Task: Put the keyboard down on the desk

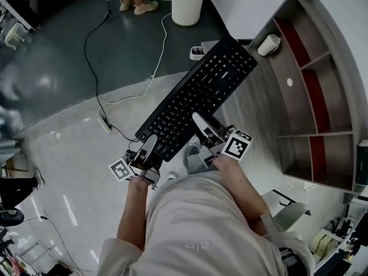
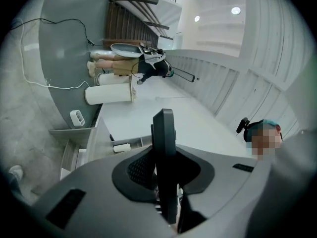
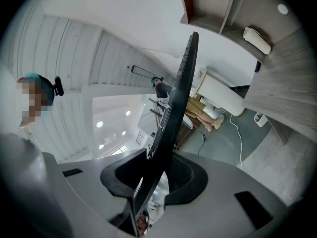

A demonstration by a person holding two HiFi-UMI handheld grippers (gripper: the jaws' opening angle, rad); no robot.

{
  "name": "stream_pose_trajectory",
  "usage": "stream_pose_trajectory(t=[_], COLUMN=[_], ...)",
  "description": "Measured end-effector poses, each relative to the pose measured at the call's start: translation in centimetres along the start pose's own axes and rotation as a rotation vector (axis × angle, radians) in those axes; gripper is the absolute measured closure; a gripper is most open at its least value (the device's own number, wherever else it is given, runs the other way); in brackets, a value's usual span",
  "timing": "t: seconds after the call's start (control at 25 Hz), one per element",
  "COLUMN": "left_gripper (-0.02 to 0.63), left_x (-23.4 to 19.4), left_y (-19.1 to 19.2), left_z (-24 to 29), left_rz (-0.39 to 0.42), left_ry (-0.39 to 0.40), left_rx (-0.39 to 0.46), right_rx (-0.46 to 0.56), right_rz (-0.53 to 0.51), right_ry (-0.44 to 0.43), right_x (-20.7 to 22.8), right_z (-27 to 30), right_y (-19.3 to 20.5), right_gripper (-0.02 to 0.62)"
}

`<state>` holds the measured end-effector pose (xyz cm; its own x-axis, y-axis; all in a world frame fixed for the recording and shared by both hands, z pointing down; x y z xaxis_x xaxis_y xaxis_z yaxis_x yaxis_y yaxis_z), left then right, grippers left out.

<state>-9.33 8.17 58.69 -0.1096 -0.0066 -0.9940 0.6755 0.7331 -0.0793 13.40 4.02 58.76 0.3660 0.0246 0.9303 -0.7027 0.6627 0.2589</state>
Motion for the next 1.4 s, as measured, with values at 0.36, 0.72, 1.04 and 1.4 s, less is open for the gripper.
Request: stream_pose_trajectory(t=[0.36,0.72,1.04,1.4], left_gripper=[0.512,0.512,0.512,0.512], left_x=[0.6,0.6,1.1,1.7], left_y=[-0.3,-0.8,-1.3,0.2], left_z=[0.3,0.4,0.8,-0.5], left_rz=[-0.011,-0.024,-0.031,0.020], left_ry=[-0.028,-0.029,-0.046,-0.027], left_rx=[-0.011,-0.029,-0.073,-0.028], right_rx=[0.000,0.030,0.055,-0.015], right_rz=[0.035,0.057,0.092,0.046], right_ry=[0.013,0.033,0.050,-0.011], right_x=[-0.1,-0.3,-0.6,-1.4], right_z=[0.1,0.0,-0.3,-0.5], right_y=[-0.2,0.0,0.1,0.5], right_gripper=[0.463,0.465,0.465,0.465])
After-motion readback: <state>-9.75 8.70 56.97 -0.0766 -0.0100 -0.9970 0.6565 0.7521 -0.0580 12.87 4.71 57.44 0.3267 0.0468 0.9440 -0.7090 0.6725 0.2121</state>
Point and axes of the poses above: the fingertips, and each gripper's own axes: z forward along the fingers, x to its right, y out of its underside, the point moved 6 cm from there along -z, backward along the fingers, and after that the axes turned 6 degrees about y, right-handed, at the moved point
